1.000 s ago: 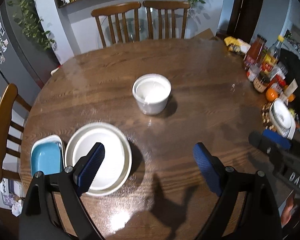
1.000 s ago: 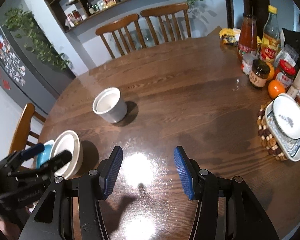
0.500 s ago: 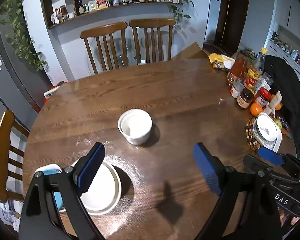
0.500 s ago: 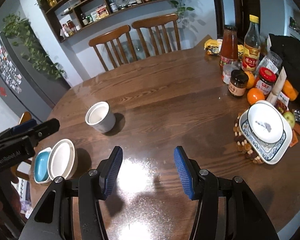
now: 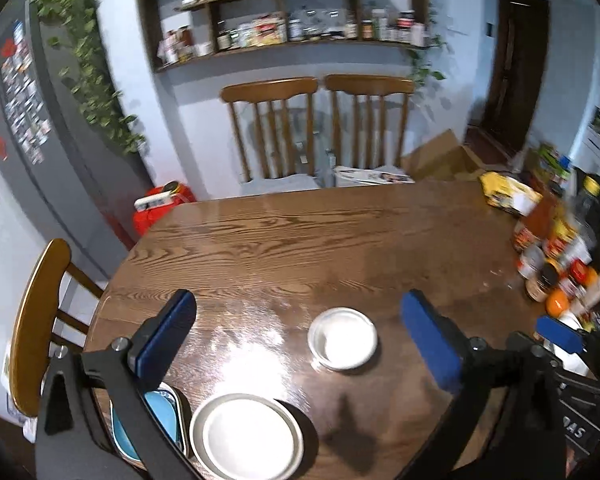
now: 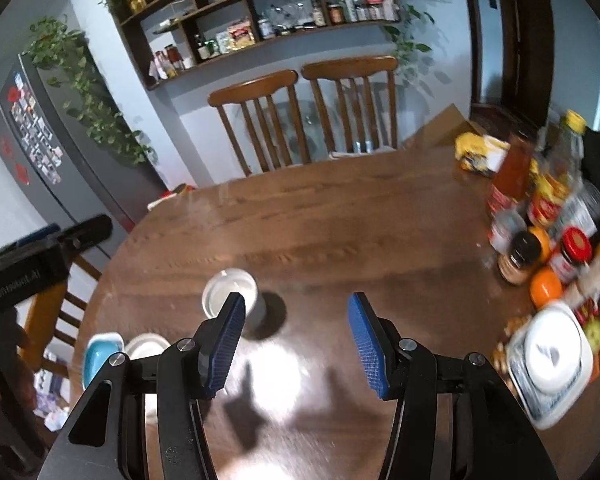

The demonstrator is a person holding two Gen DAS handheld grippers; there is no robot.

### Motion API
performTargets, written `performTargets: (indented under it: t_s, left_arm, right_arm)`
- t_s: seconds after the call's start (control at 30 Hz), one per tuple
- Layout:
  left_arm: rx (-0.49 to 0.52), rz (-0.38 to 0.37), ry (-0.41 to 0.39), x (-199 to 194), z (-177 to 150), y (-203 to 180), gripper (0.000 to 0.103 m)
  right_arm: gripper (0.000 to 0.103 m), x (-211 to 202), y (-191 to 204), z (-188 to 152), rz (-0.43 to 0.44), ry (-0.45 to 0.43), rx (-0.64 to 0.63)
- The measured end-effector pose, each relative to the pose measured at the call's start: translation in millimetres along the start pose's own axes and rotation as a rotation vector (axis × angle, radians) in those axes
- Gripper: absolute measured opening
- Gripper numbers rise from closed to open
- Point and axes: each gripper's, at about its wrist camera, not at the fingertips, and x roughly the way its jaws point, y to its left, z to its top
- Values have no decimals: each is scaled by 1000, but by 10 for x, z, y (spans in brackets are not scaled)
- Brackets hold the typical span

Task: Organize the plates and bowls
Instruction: 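Close both grippers on the small white ramekin rim, then lift the ramekin with both grippers and carry it over the nested bowls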

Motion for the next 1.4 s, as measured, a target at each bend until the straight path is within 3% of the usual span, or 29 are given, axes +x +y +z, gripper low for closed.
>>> performTargets:
  t_s: [0.17, 0.43, 0.8, 0.87, 1.0, 1.07, 1.17, 1.23, 1.3, 1.4]
  left_arm:
    - [-25, 20, 121, 569, -147, 66, 102]
    - [13, 81, 333, 1485, -524, 39, 102]
    - [12, 69, 463, 1937, -711, 86, 97]
    - [16, 57, 477, 1973, -721, 86, 89]
    - [-6, 12, 489, 1998, -744, 113, 83]
    - [-15, -21, 490, 1978, -750, 105, 71]
    - [-24, -70, 499, 1977, -761, 45, 52]
    - [-43, -104, 510, 1985, -785, 21, 43]
    - [-59, -121, 513, 1991, -798, 19, 38]
    - [-87, -163, 517, 1994, -831, -9, 21]
  right_arm:
    - [54, 572, 178, 135, 0, 99, -25]
    - [54, 1470, 177, -34, -13, 282, -26]
    - [54, 1995, 143, -88, 26, 382, -14]
    - [54, 2050, 173, -96, 39, 396, -18]
    - [54, 2126, 170, -134, 70, 420, -2]
    - [54, 2142, 166, -152, 72, 422, -4]
    - [44, 2187, 179, -173, 116, 438, 8]
    - [32, 2213, 182, -193, 163, 451, 32]
    - [27, 2207, 208, -203, 173, 445, 34]
    - [23, 2205, 245, -214, 170, 434, 26]
